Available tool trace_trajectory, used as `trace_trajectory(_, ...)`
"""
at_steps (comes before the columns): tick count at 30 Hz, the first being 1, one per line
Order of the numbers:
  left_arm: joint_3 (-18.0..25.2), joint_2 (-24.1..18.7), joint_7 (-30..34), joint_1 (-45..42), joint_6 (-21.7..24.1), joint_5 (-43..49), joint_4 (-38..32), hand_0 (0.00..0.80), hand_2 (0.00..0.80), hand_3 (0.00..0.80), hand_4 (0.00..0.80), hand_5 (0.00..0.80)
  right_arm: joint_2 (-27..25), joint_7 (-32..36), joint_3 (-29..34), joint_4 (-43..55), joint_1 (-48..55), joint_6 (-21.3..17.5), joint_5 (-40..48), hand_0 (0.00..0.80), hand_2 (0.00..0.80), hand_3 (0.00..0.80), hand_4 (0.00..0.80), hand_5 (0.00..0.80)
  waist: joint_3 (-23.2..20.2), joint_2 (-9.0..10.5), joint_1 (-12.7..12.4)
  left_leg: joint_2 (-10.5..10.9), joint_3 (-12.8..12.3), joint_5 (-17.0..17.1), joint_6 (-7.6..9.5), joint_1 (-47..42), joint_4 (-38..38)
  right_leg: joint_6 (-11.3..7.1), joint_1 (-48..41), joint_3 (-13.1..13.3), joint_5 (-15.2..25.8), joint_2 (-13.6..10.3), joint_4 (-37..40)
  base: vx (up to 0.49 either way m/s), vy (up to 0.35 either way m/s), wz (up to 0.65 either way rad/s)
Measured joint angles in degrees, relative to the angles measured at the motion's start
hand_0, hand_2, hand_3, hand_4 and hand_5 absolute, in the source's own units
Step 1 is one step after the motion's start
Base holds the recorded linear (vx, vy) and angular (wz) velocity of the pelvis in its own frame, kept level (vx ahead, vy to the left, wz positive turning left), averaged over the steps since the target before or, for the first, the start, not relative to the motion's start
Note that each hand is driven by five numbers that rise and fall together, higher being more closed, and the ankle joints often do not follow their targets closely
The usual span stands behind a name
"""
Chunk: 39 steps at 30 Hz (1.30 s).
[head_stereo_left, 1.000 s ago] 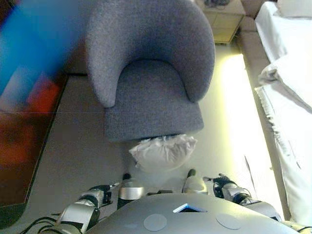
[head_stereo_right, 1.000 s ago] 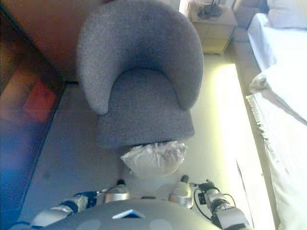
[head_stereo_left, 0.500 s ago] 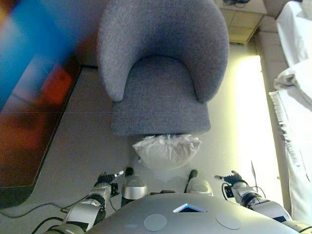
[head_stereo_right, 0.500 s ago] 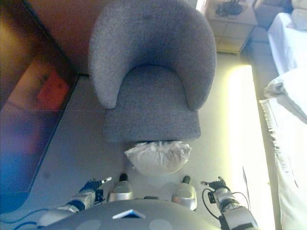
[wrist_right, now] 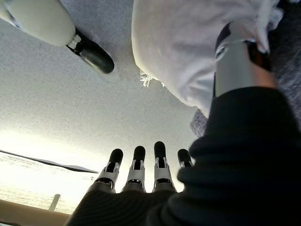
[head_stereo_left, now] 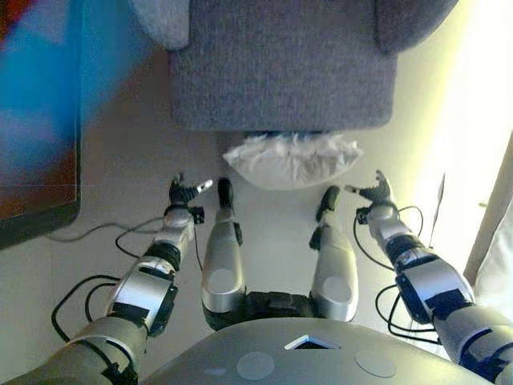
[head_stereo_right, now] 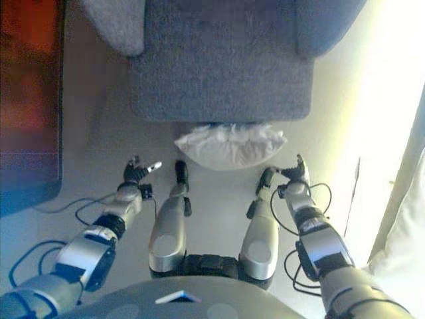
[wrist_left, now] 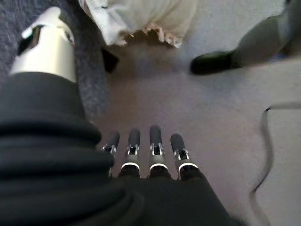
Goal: Pick up the cushion and take it to the sofa
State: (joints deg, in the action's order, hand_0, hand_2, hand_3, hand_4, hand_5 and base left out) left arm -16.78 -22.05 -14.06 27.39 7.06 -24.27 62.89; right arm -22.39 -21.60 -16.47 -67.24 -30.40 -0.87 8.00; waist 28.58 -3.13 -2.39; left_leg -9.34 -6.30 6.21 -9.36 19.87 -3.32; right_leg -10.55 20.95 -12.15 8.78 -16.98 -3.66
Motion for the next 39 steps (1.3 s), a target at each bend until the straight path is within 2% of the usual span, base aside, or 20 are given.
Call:
trace_trajectory(4,-0.08,-2.29,0.03,3.63,0.89,-2.45,0.45,0.0,0.0,0.0,0.0,0.0,-2.16,0.04,-0.23,0.28,-3.74,-0.07,0.55,0.0,0.0,0.0,0.0,0.0,0.19,-0.3,-0.05,0.23,0.16,0.0,0.02,4.7,-0.67,-0.08,5.42,0.71,0.03,-0.19,-1.2,-0.023,-0.023,-0.04)
trace_trajectory(11,-3.59,4.56,-4.26,7.14,1.66,-2.49,-0.55,0.0,0.0,0.0,0.0,0.0,-2.07,-1.06,-2.77,2.07,-10.98,-0.1,0.66,0.0,0.0,0.0,0.0,0.0,0.43,-0.04,0.14,0.15,0.47,0.02,0.05,15.25,-2.86,0.42,17.6,2.65,-0.28,-0.19,-5.09,0.015,0.028,-0.04)
trace_trajectory(15,-4.57,5.85,-6.56,8.45,2.99,-2.51,-1.41,0.0,0.0,0.0,0.0,0.0,-2.03,-2.77,-3.25,3.43,-12.35,-0.09,0.64,0.0,0.0,0.0,0.0,0.0,0.53,0.14,0.24,0.22,1.09,0.03,0.05,19.29,-3.53,0.75,22.59,3.47,-0.58,-0.19,-6.98,0.004,0.008,-0.01)
trace_trajectory(21,-5.63,5.54,-7.72,12.03,5.84,-3.71,-3.04,0.0,0.0,0.0,0.0,0.0,-1.79,-3.94,-4.81,3.96,-15.95,-0.14,0.46,0.0,0.0,0.0,0.0,0.0,0.55,0.22,1.55,0.33,3.53,0.5,-0.01,27.58,-5.47,1.17,30.68,3.73,-1.15,-0.25,-10.25,-0.008,0.007,0.08)
trace_trajectory(31,-6.86,5.17,-5.83,18.28,7.31,-4.1,-3.11,0.0,0.0,0.0,0.0,0.0,-3.11,-4.56,-6.21,4.13,-22.91,-1.38,0.57,0.0,0.0,0.0,0.0,0.0,0.6,0.33,1.73,0.3,5.06,2.06,-0.18,38.97,-6.55,1.92,42.88,4.43,-1.93,-0.38,-14.5,-0.023,0.001,0.08)
trace_trajectory(35,-7.06,4.13,-4.98,20.64,8.36,-4.63,-3.15,0.0,0.0,0.0,0.0,0.0,-3.6,-4.42,-6.73,4.13,-25.42,-2.68,1.66,0.0,0.0,0.0,0.0,0.0,0.62,0.36,1.92,0.17,5.6,2.06,-0.18,42.86,-7.81,2.27,46.93,4.66,-2.44,-0.34,-16.36,-0.011,-0.006,0.04)
trace_trajectory(39,-9.22,1.76,-2.9,23.33,9.83,-5.38,-4.98,0.0,0.0,0.0,0.0,0.0,-4.64,-3.44,-7.04,5.91,-27.5,-4.28,2.9,0.0,0.0,0.0,0.0,0.0,0.62,0.38,2.77,0.17,6.65,2.05,-0.21,47.75,-9.81,2.36,51.33,5.17,-3.13,-0.28,-18.57,-0.025,-0.018,0.1)
